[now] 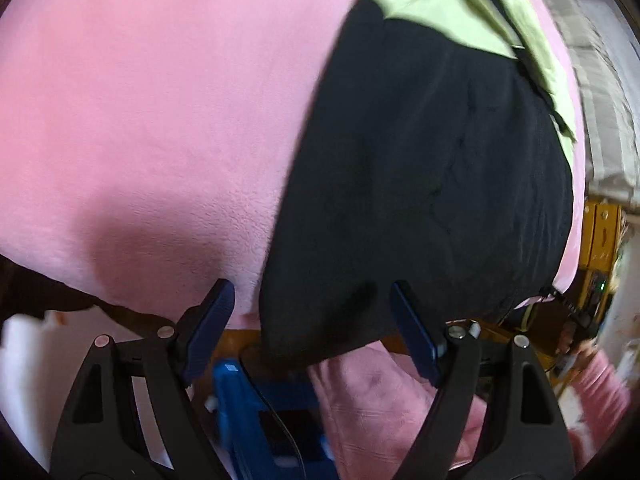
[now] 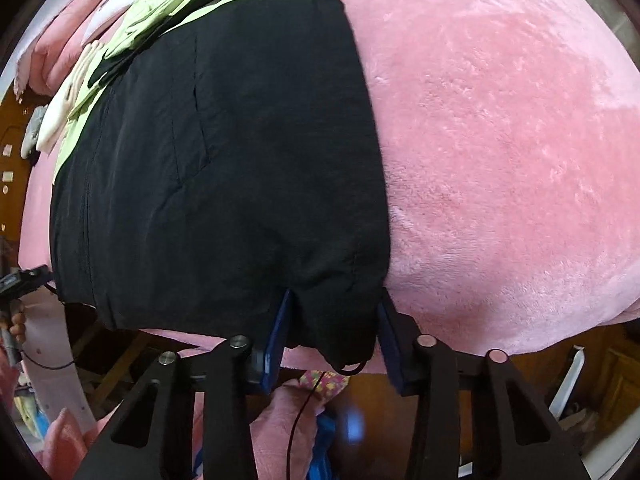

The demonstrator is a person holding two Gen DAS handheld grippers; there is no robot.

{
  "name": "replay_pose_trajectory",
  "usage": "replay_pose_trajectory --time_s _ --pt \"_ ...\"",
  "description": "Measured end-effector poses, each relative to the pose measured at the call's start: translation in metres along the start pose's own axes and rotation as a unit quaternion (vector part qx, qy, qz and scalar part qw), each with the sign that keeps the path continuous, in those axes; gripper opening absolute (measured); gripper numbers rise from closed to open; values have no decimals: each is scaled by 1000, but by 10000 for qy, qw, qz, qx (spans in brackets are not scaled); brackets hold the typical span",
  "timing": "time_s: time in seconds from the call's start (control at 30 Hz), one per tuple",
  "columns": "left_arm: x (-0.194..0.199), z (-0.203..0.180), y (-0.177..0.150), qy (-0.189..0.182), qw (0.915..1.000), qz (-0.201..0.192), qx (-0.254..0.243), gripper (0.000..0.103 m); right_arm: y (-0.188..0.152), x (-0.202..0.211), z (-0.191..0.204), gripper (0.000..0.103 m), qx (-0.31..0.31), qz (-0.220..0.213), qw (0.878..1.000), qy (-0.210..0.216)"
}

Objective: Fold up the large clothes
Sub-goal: 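Grasp the black hem edge with both tools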

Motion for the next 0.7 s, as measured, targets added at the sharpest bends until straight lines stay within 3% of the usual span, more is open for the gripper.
replay_pose_trajectory --time_s 0.2,0.27,0.33,0.43,0.53,0.7 --pt "-16 7 4 80 9992 24 395 77 2 11 -3 29 -249 14 9995 169" --pt "-15 5 -1 -68 9990 -41 431 64 -4 17 5 29 -337 -64 9985 415" --pt "-14 2 -6 -194 9985 -104 503 43 -6 24 13 24 -383 -174 9972 621" --pt "-10 -1 -14 -280 9964 -256 761 22 -3 34 28 22 -466 -187 9954 812" --pt "-1 -6 -16 -491 9909 -303 1213 10 8 43 48 20 -454 -106 9957 797" --pt "26 -37 -15 -1206 9800 -335 1549 6 26 60 86 18 -774 14 9938 798"
Point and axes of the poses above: each gripper's, at about its wrist camera, not at the fingertips, and x roughly against the way its jaws point, z to its left, y to its top, the point moved 2 cm from there along -x, roughly the way its jaws point, and after that the axes turned 2 degrees about -x, right-handed, at the moved point
